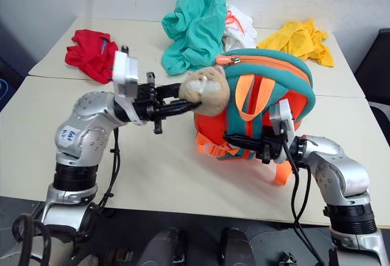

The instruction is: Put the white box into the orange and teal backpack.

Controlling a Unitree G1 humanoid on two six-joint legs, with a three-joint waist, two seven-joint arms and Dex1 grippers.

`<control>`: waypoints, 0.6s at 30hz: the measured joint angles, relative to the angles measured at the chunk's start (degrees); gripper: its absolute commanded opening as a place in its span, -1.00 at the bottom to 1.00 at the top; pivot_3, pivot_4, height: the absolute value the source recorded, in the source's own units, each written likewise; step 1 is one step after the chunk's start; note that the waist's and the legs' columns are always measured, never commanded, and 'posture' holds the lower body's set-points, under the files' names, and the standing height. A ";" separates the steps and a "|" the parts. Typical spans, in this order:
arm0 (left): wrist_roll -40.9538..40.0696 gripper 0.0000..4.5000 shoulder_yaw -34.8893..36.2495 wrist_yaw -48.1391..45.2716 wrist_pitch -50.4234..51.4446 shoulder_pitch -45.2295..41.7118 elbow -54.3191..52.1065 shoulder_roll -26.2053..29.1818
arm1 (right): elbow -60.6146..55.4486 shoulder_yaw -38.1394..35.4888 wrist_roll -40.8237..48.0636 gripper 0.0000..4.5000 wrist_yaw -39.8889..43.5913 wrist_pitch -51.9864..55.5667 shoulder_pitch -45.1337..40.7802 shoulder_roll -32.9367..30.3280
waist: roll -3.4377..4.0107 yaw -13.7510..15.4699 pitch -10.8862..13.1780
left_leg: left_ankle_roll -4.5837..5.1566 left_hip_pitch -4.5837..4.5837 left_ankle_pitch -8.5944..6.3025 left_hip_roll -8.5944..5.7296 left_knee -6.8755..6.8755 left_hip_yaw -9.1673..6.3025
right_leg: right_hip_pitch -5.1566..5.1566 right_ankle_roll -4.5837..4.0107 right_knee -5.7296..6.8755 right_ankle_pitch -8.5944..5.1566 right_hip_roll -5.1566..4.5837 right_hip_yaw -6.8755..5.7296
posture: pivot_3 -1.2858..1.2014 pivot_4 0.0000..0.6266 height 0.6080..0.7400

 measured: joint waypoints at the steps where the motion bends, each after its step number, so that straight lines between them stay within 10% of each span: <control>1: 0.03 -0.76 0.42 -0.44 -0.08 -1.01 1.58 1.49 | -0.29 0.04 0.01 -0.98 -0.06 0.00 0.03 0.05 | 0.00 0.00 0.00 | 0.00 0.00 0.00 0.00 0.00 0.00 | 0.00 0.00 0.00 0.00 0.00 -0.03 | 0.03 -0.52 1.00; 8: 11.98 -0.76 -3.05 -2.40 -10.29 -6.03 22.43 10.87 | -0.73 0.11 0.01 -0.98 -1.19 -0.28 0.66 0.38 | 0.08 -0.12 -0.05 | -0.01 0.13 0.00 -0.03 -0.07 0.15 | 0.00 0.00 0.03 0.00 0.08 0.04 | 0.03 -0.52 1.00; 18: 15.92 -0.63 -6.77 -2.42 -15.51 2.92 30.92 3.14 | -0.89 -0.22 0.04 -0.98 -3.22 -1.18 2.71 1.84 | 0.06 -0.05 -0.04 | 0.01 0.03 -0.01 0.00 0.00 0.11 | -0.06 0.00 0.07 0.00 0.01 0.01 | 0.03 -0.52 1.00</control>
